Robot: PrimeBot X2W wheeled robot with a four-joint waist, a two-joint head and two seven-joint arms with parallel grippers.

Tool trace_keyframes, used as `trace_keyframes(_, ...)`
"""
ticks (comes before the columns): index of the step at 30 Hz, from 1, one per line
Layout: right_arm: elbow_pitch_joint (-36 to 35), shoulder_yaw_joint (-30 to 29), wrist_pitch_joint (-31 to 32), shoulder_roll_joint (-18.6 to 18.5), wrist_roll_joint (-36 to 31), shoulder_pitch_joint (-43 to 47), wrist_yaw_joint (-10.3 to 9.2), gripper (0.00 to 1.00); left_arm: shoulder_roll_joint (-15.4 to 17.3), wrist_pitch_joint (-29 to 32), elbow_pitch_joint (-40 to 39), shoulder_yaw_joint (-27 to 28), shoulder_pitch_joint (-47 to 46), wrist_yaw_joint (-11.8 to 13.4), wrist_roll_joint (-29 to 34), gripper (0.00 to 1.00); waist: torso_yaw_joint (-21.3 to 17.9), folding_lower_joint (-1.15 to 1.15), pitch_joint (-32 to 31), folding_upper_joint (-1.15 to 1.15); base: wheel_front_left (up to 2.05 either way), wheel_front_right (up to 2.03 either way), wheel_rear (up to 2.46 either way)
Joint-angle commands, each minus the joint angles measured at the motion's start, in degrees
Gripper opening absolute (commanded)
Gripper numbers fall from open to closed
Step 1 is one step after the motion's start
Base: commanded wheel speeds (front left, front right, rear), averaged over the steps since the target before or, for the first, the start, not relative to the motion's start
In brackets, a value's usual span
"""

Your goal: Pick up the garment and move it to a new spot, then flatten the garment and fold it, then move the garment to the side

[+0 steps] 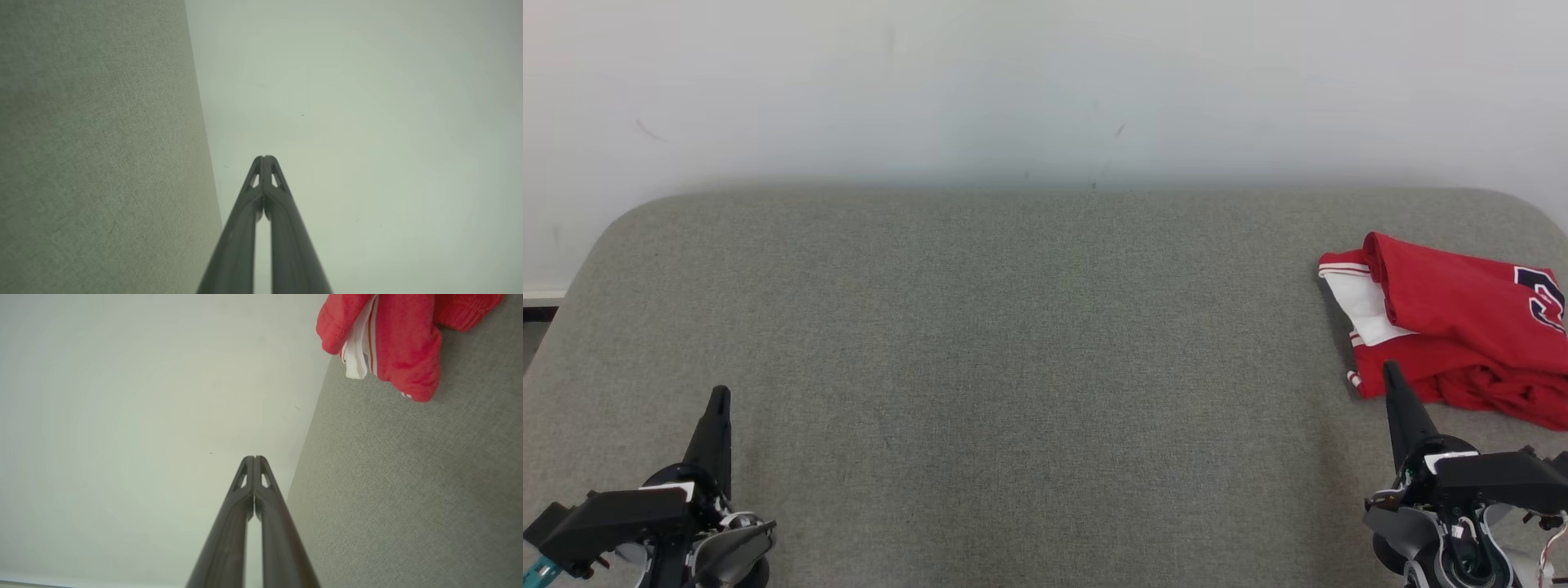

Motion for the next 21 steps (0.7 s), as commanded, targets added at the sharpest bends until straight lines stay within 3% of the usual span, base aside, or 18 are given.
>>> trace_keyframes(1, -0.34, -0.28, 0.46, -0.47, 1.56, -0.8, 0.0, 0.0, 0.15, 0.5, -0.37, 0.55, -0.91, -0.28, -1.49, 0.0, -0.05, 0.0, 0.05, 0.0, 0.0, 0.0, 0.0)
trace_keyframes(21, -0.49, -0.47, 0.86, -0.48, 4.85, -1.02, 0.0, 0.0, -0.08, 1.52, -0.33, 1.28, -1.37, -0.54, -4.61, 0.0, -0.26, 0.0, 0.28, 0.0, 0.0, 0.0, 0.0)
